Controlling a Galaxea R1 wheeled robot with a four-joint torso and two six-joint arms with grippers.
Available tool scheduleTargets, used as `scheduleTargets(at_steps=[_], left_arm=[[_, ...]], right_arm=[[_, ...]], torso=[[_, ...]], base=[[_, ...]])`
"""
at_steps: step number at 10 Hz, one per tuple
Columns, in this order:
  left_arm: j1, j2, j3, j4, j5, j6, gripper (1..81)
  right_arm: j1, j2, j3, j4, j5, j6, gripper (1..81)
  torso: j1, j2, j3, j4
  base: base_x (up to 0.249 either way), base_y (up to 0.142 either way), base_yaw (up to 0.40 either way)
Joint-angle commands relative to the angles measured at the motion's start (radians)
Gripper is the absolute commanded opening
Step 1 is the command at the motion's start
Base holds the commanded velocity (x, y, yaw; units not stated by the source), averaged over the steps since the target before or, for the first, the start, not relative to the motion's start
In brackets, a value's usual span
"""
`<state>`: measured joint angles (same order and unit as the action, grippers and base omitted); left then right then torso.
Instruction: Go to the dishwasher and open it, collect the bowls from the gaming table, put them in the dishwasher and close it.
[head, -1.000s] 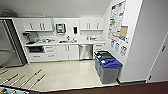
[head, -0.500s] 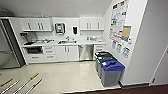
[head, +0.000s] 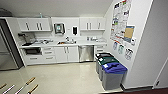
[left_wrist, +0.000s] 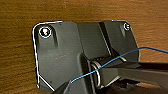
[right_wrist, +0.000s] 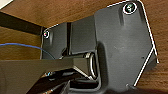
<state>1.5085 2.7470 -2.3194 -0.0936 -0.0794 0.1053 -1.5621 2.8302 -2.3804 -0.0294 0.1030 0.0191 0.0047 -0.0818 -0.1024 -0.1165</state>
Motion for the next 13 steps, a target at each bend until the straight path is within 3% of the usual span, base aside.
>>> scheduleTargets(at_steps=[1, 13], left_arm=[[-0.049, -0.019, 0.006, 0.0, 0.052, 0.007, 81.1], [-0.049, -0.021, 0.006, 0.0, 0.052, 0.007, 81.1]], right_arm=[[0.046, -0.009, 0.011, -0.001, -0.054, -0.005, 81.1], [0.046, -0.007, 0.017, -0.001, -0.055, -0.005, 81.1]], torso=[[0.0, 0.0, 0.0, 0.0], [0.0, 0.0, 0.0, 0.0]], base=[[0.184, 0.0, 0.0], [0.175, 0.0, 0.0]])
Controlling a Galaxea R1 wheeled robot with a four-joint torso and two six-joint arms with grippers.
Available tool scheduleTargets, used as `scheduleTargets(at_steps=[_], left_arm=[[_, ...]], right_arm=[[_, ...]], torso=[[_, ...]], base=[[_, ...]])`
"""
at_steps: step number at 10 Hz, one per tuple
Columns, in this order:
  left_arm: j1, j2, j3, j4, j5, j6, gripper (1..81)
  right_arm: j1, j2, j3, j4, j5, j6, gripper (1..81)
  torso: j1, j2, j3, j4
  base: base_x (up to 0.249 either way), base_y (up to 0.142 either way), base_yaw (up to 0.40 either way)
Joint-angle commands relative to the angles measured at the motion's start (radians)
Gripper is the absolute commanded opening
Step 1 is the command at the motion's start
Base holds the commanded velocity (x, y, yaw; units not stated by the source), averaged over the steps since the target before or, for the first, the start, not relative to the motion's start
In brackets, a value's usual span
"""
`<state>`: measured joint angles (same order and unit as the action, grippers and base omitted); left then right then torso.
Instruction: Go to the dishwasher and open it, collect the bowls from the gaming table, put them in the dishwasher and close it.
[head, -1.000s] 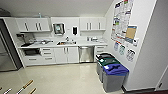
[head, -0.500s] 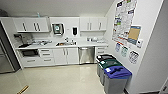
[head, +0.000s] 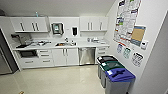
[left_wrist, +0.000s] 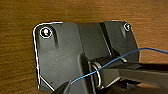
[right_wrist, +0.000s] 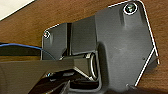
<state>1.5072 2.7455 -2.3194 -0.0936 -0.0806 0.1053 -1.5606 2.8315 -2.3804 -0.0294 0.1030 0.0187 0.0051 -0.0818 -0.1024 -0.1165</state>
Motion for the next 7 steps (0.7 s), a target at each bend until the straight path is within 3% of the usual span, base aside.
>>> scheduleTargets(at_steps=[1, 7], left_arm=[[-0.048, -0.019, 0.006, -0.001, 0.053, 0.007, 81.1], [-0.048, -0.019, 0.006, -0.001, 0.053, 0.007, 81.1]], right_arm=[[0.044, -0.008, 0.017, -0.001, -0.055, -0.005, 81.1], [0.043, -0.008, 0.017, -0.001, -0.055, -0.005, 81.1]], torso=[[0.0, 0.0, 0.0, 0.0], [0.0, 0.0, 0.0, 0.0]], base=[[0.147, 0.0, 0.0], [0.145, 0.0, 0.0]])
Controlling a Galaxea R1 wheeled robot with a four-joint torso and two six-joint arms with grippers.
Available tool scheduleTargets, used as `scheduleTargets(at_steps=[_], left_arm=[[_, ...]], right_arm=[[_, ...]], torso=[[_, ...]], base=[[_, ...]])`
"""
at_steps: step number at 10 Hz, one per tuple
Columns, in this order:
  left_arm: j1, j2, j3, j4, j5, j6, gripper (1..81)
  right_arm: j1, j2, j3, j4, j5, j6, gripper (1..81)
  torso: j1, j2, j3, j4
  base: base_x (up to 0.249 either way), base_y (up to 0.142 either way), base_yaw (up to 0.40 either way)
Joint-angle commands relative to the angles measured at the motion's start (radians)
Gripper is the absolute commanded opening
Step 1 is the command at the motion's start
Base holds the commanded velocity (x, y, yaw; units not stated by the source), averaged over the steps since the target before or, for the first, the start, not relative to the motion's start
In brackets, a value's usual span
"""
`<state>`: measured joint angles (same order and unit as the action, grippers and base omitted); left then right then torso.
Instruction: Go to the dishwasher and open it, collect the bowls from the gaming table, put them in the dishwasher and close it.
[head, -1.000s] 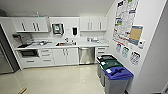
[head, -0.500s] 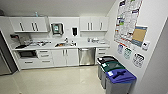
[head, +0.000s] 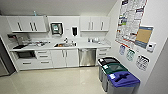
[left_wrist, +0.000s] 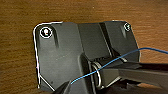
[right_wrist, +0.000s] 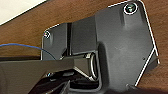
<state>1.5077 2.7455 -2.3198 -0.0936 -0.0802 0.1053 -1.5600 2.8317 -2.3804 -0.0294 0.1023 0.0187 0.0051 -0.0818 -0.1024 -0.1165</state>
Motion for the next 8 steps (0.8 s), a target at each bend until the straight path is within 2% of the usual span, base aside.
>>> scheduleTargets(at_steps=[1, 8], left_arm=[[-0.048, -0.019, 0.007, 0.0, 0.053, 0.007, 81.1], [-0.048, -0.019, 0.007, 0.0, 0.05, 0.007, 81.1]], right_arm=[[0.042, -0.009, 0.017, -0.001, -0.055, -0.005, 81.1], [0.043, -0.009, 0.018, -0.001, -0.056, -0.005, 81.1]], torso=[[0.0, 0.0, 0.0, 0.0], [0.0, 0.0, 0.0, 0.0]], base=[[0.143, 0.0, 0.0], [0.141, 0.0, 0.0]])
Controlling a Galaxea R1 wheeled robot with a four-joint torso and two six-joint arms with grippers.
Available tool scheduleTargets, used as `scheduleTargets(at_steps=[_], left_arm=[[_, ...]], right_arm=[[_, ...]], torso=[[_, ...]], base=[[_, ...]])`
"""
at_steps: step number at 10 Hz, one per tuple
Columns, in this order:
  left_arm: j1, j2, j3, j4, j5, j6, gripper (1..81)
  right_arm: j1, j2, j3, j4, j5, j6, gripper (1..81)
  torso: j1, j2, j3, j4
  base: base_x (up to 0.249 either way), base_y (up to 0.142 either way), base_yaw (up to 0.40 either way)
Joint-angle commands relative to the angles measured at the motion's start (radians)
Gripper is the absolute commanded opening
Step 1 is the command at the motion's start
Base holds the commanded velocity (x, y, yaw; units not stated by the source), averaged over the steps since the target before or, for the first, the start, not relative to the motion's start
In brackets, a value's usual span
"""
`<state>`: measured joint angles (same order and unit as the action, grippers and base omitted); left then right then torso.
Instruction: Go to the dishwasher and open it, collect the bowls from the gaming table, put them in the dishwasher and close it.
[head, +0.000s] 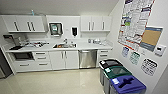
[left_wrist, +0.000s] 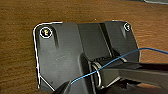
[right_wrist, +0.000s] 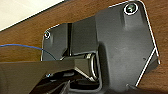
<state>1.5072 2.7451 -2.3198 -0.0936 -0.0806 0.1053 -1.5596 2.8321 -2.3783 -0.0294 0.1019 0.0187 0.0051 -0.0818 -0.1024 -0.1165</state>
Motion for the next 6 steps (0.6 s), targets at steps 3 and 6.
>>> scheduleTargets(at_steps=[3, 6], left_arm=[[-0.048, -0.021, 0.007, 0.0, 0.05, 0.007, 81.1], [-0.048, -0.021, 0.007, 0.0, 0.05, 0.007, 81.1]], right_arm=[[0.043, -0.009, 0.016, -0.001, -0.056, -0.005, 81.1], [0.043, -0.009, 0.016, -0.001, -0.054, -0.005, 81.1]], torso=[[0.0, 0.0, 0.0, 0.0], [0.0, 0.0, 0.0, 0.0]], base=[[0.128, 0.0, 0.0], [0.115, 0.0, 0.0]])
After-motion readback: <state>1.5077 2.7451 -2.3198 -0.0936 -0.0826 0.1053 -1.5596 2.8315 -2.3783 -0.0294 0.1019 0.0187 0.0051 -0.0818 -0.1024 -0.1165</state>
